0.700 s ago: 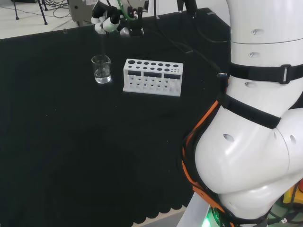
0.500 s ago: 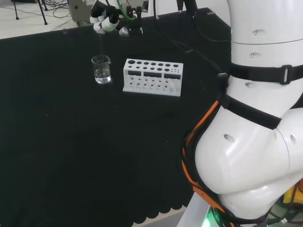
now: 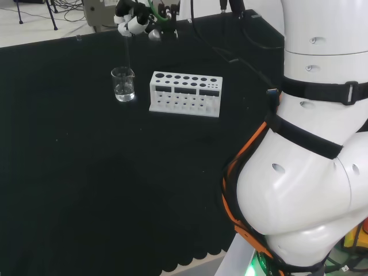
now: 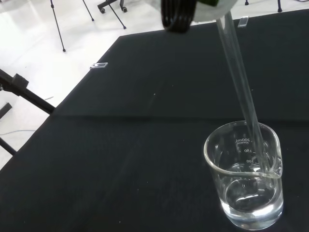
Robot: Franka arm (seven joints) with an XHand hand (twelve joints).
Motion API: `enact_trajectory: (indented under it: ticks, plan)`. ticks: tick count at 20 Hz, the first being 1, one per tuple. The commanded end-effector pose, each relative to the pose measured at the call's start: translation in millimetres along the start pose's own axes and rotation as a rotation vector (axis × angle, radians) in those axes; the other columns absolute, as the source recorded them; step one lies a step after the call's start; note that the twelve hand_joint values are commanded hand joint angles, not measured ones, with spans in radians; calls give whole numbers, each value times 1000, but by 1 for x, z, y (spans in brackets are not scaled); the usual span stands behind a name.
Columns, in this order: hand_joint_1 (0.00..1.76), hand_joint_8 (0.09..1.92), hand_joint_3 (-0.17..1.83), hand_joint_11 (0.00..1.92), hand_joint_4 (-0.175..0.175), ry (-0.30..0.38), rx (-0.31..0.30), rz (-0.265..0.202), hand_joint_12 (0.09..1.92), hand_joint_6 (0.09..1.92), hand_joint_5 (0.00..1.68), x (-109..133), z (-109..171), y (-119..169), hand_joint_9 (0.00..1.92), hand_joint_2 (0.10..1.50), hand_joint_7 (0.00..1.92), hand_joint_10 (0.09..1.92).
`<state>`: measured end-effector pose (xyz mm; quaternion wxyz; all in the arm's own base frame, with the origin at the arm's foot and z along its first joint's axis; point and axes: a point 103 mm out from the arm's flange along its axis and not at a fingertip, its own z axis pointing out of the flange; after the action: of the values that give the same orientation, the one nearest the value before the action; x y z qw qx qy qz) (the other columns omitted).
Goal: Put the glass rod back on the white test tube rack.
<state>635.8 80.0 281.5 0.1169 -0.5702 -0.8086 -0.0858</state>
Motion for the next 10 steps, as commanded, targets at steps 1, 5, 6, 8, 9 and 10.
enact_trajectory:
  ticks: [1, 5, 6, 8, 9, 10]
  plan:
    - [1280, 1346, 462, 1644, -175, 12, -26, 3, 788, 844, 956, 0, -15, -12, 1556, 901, 1016, 1013]
    - [1280, 1345, 462, 1644, -175, 11, -43, 4, 788, 842, 957, 4, -27, -22, 1557, 901, 1016, 1013]
    - [1280, 1345, 462, 1644, -175, 12, -48, 2, 788, 842, 957, 6, -30, -25, 1557, 901, 1016, 1013]
    - [1280, 1345, 461, 1644, -175, 14, -59, -4, 788, 842, 957, 9, -36, -28, 1557, 901, 1017, 1013]
    - [1280, 1345, 461, 1644, -175, 15, -66, -6, 788, 841, 957, 10, -39, -30, 1557, 901, 1017, 1013]
    - [1280, 1345, 461, 1644, -175, 15, -73, -7, 788, 841, 957, 12, -43, -32, 1557, 901, 1017, 1013]
